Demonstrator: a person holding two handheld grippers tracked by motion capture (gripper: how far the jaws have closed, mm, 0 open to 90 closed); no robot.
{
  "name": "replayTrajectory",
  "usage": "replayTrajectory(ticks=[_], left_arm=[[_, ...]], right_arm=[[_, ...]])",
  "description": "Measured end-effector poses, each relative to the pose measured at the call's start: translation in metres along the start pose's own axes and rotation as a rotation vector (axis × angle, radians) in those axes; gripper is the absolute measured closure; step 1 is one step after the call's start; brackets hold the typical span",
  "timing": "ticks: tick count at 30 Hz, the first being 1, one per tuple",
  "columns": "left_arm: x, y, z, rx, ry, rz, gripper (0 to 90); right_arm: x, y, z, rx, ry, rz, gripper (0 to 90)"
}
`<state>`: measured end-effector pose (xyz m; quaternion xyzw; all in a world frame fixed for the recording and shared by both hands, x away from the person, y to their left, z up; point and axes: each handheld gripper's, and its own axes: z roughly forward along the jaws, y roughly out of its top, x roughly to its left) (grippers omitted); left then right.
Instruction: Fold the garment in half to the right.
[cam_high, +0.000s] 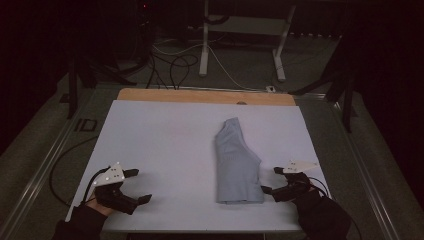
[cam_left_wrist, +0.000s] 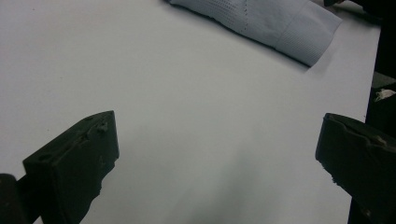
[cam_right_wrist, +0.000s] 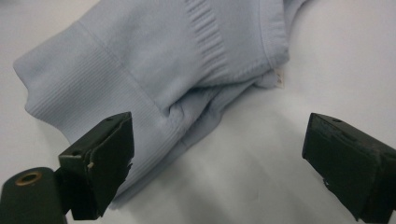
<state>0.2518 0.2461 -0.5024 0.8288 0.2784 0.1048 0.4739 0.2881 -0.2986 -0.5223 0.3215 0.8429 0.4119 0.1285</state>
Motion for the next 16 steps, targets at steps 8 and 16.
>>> replayTrajectory(ticks=[8, 16], left_arm=[[-0.0005, -0.0011, -0.0002, -0.001, 0.004, 0.0, 0.7], [-0.0007, -0.0017, 0.0006, -0.001, 0.005, 0.002, 0.7]], right_arm=[[0.0024, -0.0078, -0.0005, -0.01, -0.015, 0.018, 9.2], [-0.0002, -0.0087, -0.0009, -0.025, -0.013, 0.042, 9.2]])
